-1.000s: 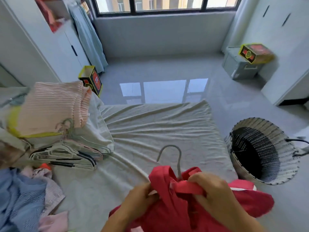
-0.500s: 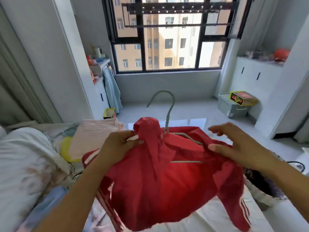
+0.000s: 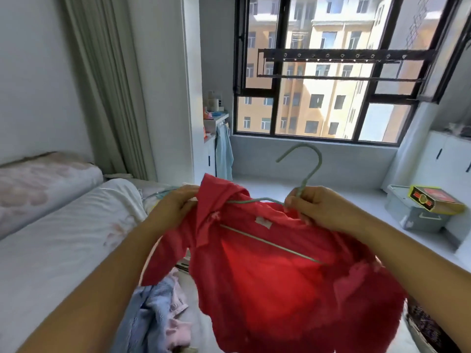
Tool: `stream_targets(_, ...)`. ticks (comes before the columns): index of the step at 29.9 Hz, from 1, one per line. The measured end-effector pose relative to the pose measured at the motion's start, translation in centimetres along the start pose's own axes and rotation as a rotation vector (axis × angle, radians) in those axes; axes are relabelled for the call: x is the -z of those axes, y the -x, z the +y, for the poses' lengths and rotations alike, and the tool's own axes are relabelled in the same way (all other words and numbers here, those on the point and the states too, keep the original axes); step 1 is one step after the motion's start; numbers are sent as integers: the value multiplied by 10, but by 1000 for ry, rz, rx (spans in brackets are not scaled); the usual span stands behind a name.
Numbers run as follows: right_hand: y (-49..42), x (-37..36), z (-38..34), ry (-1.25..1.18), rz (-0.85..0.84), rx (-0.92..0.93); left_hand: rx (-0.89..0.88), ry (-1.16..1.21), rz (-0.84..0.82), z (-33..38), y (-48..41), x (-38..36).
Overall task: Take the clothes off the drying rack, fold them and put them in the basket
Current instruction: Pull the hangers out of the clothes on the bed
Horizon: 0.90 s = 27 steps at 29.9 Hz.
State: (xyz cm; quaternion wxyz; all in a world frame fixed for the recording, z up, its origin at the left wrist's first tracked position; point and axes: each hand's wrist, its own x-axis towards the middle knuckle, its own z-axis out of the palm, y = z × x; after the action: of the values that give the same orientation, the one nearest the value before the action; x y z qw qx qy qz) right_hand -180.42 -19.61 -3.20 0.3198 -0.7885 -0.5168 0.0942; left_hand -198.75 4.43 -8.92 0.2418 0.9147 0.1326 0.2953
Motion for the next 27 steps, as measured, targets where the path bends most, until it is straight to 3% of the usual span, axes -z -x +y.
stream_targets(6, 39, 21, 21, 52, 23, 75, 325, 94, 91, -16, 33, 0)
stream_targets(13, 31, 22, 45, -436, 354, -27, 535, 486, 233, -14, 33, -11)
stream_targets(17, 13, 12, 42, -370, 227, -33, 552, 366, 316, -8, 29, -3)
stream_targets(21, 0, 3, 54, -770, 386, -92, 560, 95, 289, -12, 46, 9)
stream_targets(27, -32, -32, 74, -1393, 593, -174, 582, 189, 177, -20, 97, 42)
